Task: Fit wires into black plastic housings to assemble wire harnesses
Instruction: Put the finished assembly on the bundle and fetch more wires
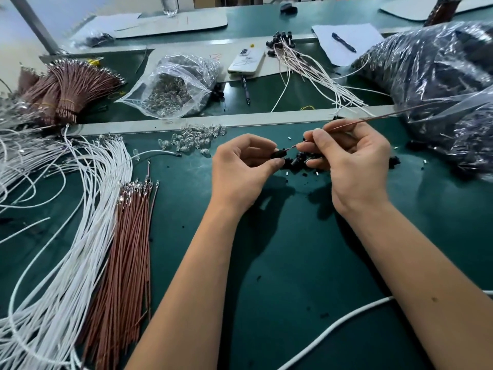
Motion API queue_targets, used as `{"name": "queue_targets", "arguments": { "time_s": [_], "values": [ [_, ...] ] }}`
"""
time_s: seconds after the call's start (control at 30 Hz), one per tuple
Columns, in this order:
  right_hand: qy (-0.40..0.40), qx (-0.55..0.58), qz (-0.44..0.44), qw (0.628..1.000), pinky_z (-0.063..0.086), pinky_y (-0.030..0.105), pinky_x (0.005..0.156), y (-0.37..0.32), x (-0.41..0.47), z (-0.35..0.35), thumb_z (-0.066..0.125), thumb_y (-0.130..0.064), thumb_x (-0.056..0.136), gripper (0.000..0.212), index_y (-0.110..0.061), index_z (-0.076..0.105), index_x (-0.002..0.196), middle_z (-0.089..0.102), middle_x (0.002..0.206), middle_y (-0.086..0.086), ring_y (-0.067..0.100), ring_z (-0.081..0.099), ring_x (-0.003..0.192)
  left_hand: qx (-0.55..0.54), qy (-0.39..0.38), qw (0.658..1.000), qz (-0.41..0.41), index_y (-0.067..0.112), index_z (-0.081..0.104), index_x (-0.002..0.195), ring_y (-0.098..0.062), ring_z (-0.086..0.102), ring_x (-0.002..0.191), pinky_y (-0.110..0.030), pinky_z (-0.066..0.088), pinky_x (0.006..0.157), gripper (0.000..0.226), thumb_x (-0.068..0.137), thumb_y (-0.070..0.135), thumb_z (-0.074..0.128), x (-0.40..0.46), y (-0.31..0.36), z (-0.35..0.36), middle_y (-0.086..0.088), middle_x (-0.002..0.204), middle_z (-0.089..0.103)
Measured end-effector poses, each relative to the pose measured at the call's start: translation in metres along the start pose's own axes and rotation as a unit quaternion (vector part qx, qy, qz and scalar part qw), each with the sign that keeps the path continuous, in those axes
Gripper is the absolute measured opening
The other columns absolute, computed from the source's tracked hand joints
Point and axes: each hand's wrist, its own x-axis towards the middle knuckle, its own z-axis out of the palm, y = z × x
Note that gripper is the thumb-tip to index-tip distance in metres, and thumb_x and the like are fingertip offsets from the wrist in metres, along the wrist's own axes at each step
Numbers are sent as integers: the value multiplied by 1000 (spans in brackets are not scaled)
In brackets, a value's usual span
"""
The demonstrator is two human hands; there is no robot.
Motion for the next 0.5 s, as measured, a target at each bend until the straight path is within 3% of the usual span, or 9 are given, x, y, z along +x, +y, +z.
{"name": "queue_targets", "arguments": {
  "time_s": [0.2,0.5],
  "values": [
    [9,9,10,1000,56,24,51,2,-1,0,71,1,94,15,-9,60,92,78,85,12,27,78,73,-25,-5,1000,-9,7,73,86,-19,76,79,-30,61,79,21,73,1,87,0,0,0,-5,82,78],
    [-10,-49,-5,999,49,23,43,3,0,-2,73,0,92,16,-10,60,90,79,84,11,24,76,64,1,-5,1000,11,8,73,81,-17,73,71,-30,60,72,18,73,2,87,0,-1,1,-5,76,76]
  ]
}}
